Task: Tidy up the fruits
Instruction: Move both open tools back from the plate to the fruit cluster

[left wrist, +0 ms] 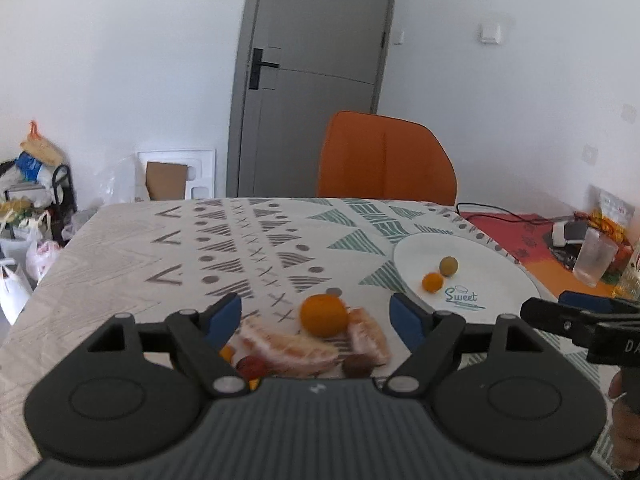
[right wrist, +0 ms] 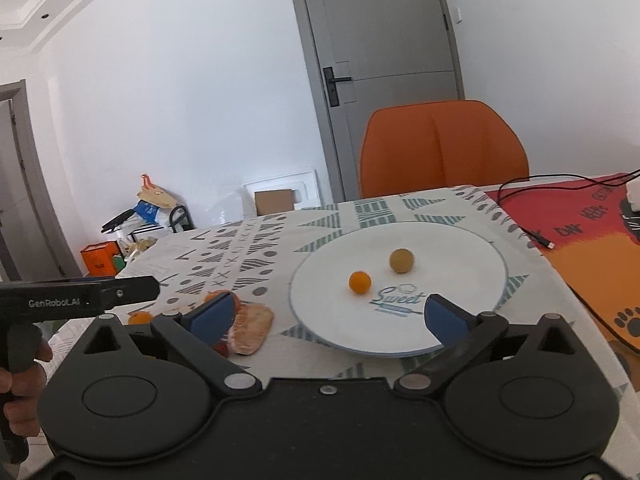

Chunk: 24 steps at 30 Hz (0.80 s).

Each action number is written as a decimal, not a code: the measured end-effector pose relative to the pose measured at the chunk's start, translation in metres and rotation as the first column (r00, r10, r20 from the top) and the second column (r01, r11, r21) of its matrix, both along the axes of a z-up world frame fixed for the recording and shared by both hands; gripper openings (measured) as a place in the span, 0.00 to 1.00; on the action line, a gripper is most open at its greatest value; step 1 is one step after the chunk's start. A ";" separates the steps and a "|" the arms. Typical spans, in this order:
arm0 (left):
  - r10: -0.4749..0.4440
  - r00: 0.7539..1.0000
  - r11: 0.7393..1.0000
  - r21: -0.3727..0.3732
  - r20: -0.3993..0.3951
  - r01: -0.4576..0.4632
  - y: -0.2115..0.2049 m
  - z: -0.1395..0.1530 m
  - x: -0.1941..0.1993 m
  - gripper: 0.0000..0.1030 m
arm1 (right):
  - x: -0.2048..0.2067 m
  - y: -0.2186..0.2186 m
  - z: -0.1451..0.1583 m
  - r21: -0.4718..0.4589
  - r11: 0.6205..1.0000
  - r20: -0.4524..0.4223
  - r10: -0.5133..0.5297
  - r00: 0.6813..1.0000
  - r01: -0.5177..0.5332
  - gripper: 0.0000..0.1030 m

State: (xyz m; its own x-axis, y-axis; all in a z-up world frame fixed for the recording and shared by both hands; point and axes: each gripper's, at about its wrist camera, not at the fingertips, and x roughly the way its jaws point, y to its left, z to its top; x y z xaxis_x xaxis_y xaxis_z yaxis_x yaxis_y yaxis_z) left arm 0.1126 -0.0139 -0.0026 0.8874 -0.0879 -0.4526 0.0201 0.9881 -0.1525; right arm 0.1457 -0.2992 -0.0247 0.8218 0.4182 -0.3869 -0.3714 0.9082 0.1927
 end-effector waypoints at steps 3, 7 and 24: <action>0.027 1.000 0.999 -0.019 -0.006 -0.027 0.013 -0.001 -0.011 0.77 | -0.003 0.008 0.000 0.000 1.000 -0.009 0.018 1.000 -0.018 0.99; 0.064 0.998 0.998 -0.010 -0.017 -0.065 0.027 -0.003 -0.024 0.81 | -0.009 0.018 -0.001 0.004 0.998 -0.018 0.056 0.998 -0.056 1.00; 0.148 0.989 0.988 -0.032 -0.022 -0.148 0.066 -0.013 -0.058 0.94 | -0.020 0.044 -0.006 0.005 0.989 -0.070 0.148 0.987 -0.148 1.00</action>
State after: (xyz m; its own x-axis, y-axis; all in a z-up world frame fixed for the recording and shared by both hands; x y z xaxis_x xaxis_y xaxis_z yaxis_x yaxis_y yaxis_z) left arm 0.0548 0.0519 -0.0152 0.8828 0.0285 -0.4688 -0.1293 0.9743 -0.1843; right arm 0.1260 -0.2552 -0.0306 0.7219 0.5330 -0.4413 -0.4873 0.8444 0.2227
